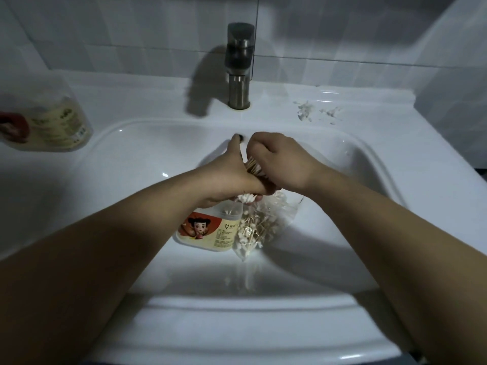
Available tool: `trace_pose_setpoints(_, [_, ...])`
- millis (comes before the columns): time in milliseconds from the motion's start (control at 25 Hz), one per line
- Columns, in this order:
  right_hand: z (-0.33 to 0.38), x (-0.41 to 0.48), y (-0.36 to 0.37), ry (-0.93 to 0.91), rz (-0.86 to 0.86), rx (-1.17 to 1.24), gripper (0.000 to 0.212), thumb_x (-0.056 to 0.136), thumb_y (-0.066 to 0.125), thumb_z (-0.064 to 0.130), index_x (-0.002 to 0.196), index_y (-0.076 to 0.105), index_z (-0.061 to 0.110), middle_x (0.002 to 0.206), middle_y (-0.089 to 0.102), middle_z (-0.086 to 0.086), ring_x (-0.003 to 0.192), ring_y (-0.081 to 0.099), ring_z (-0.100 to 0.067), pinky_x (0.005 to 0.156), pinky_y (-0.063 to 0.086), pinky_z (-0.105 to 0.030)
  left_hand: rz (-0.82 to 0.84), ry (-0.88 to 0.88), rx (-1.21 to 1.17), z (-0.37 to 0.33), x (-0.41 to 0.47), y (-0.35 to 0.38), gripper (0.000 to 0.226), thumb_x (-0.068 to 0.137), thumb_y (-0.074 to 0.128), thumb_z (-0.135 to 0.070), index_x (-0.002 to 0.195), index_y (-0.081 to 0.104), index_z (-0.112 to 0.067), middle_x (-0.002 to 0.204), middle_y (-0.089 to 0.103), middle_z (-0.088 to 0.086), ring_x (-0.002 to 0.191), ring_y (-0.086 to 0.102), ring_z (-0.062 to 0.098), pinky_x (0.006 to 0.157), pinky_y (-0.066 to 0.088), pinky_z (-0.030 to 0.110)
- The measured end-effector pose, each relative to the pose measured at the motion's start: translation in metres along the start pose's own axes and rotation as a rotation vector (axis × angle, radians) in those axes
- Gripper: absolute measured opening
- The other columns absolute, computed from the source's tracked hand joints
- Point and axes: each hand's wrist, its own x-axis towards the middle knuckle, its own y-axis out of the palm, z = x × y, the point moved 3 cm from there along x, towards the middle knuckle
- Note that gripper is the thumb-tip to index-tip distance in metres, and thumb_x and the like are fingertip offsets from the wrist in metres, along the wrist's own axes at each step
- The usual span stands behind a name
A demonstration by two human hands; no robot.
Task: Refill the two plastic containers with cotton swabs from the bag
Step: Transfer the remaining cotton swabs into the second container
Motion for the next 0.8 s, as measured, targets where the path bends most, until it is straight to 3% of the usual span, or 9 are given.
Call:
trace_pose_setpoints(80, [0.002,-0.001,-0.002,-0.006,0.029,-0.004,0.028,0.104,0.039,0.027,0.089,0.061,0.018,0.078,0.058,0.010,0.075,0.055,-0.015,0.063,0.038,-0.027,-0.006,-0.030,0.015,-0.003,-0.003,0.001,0.136,0.075,0.082,0.003,0.158,-0.019,-0.032,0.100,0.074,0.011,0.081,0.074,0.022,0.073,0.061,0.035])
trace_pose_setpoints(120, [0.005,-0.003,-0.001,-0.009,0.063,-0.003,0.030,0.106,0.037,0.033,0.092,0.060,0.021,0.078,0.057,0.012,0.073,0.055,-0.014,0.061,0.038,-0.024,-0.017,-0.023,0.022,-0.002,-0.004,0.000,0.135,0.076,0.081,0.005,0.158,-0.020,-0.031,0.101,0.073,0.011,0.085,0.075,0.024,0.076,0.062,0.037])
trace_pose_setpoints(240, [0.012,-0.008,0.005,-0.024,0.086,-0.022,0.044,0.104,0.036,0.055,0.091,0.063,0.023,0.079,0.065,0.007,0.070,0.062,-0.012,0.065,0.045,-0.024,0.020,0.072,0.102,-0.003,-0.004,-0.002,0.085,0.080,0.075,0.008,0.152,0.033,-0.008,0.084,0.073,0.010,0.080,0.073,0.027,0.073,0.060,0.043])
trace_pose_setpoints(280, [0.013,-0.008,0.004,-0.027,0.058,-0.009,0.046,0.104,0.039,0.055,0.087,0.065,0.021,0.076,0.068,0.003,0.071,0.066,-0.015,0.068,0.050,-0.028,0.043,0.078,0.105,-0.004,-0.005,-0.003,0.081,0.080,0.075,0.009,0.149,0.035,-0.004,0.078,0.072,0.007,0.073,0.071,0.022,0.068,0.059,0.039])
trace_pose_setpoints(360, [0.012,-0.008,0.001,0.011,0.028,0.160,0.039,0.103,0.047,0.044,0.084,0.067,0.017,0.069,0.071,-0.004,0.066,0.073,-0.022,0.061,0.054,-0.032,0.040,0.044,0.062,-0.007,-0.007,-0.007,0.122,0.078,0.076,0.009,0.161,-0.009,-0.020,0.091,0.074,0.008,0.070,0.071,0.021,0.068,0.057,0.034])
trace_pose_setpoints(440, [0.007,-0.007,-0.001,0.057,-0.003,0.338,0.033,0.102,0.052,0.034,0.084,0.067,0.010,0.063,0.071,-0.011,0.058,0.073,-0.031,0.047,0.048,-0.029,0.032,0.048,-0.002,-0.010,-0.009,-0.010,0.135,0.079,0.075,0.010,0.155,-0.025,-0.041,0.108,0.070,0.014,0.072,0.072,0.024,0.070,0.057,0.035])
trace_pose_setpoints(600, [0.003,-0.001,-0.002,0.057,-0.150,0.359,0.032,0.095,0.057,0.031,0.073,0.063,0.009,0.050,0.062,-0.006,0.044,0.063,-0.025,0.042,0.037,-0.024,0.026,0.052,-0.260,-0.013,-0.012,-0.013,0.101,0.088,0.069,0.007,0.159,0.015,-0.038,0.119,0.062,0.017,0.072,0.070,0.024,0.067,0.057,0.034])
trace_pose_setpoints(680, [0.000,0.000,-0.005,0.102,-0.229,0.412,0.032,0.094,0.058,0.030,0.068,0.061,0.012,0.046,0.056,0.001,0.037,0.052,-0.021,0.040,0.034,-0.023,0.040,0.011,-0.479,-0.012,-0.011,-0.016,0.059,0.098,0.065,-0.024,0.152,0.038,-0.021,0.113,0.068,0.017,0.086,0.072,0.027,0.071,0.059,0.039])
trace_pose_setpoints(800, [-0.001,-0.003,-0.008,0.133,-0.336,0.403,0.033,0.095,0.056,0.033,0.067,0.061,0.017,0.049,0.057,0.003,0.037,0.049,-0.017,0.041,0.036,-0.025,-0.071,-0.093,-0.771,-0.009,-0.007,-0.015,0.057,0.102,0.042,-0.059,0.140,0.053,-0.017,0.126,0.070,0.014,0.106,0.073,0.032,0.091,0.058,0.052])
